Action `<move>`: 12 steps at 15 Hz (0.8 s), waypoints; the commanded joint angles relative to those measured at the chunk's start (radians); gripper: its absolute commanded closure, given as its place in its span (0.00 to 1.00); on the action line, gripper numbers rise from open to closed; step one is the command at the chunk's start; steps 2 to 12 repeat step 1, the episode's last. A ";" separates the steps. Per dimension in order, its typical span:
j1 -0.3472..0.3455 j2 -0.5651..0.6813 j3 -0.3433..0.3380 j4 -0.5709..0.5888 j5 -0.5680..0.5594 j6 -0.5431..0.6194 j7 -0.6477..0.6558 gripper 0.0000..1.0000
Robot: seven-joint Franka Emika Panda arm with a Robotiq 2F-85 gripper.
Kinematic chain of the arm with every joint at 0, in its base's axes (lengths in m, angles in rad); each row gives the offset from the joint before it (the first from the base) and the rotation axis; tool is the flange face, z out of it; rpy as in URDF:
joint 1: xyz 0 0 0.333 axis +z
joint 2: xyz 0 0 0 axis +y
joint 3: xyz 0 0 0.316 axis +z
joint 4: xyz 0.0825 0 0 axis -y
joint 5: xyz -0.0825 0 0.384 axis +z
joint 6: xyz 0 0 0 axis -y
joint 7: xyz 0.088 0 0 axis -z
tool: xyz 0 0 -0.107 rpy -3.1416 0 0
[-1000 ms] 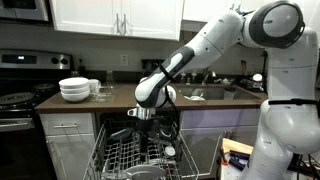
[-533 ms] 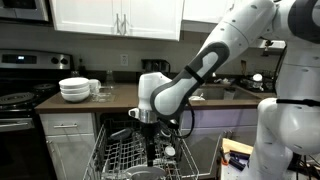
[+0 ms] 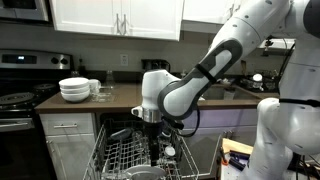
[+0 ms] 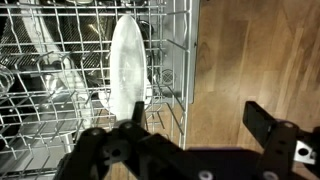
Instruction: Pick a plate on the counter and put it in the dishwasher
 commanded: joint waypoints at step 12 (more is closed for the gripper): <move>0.005 0.000 -0.005 0.001 0.000 -0.002 0.001 0.00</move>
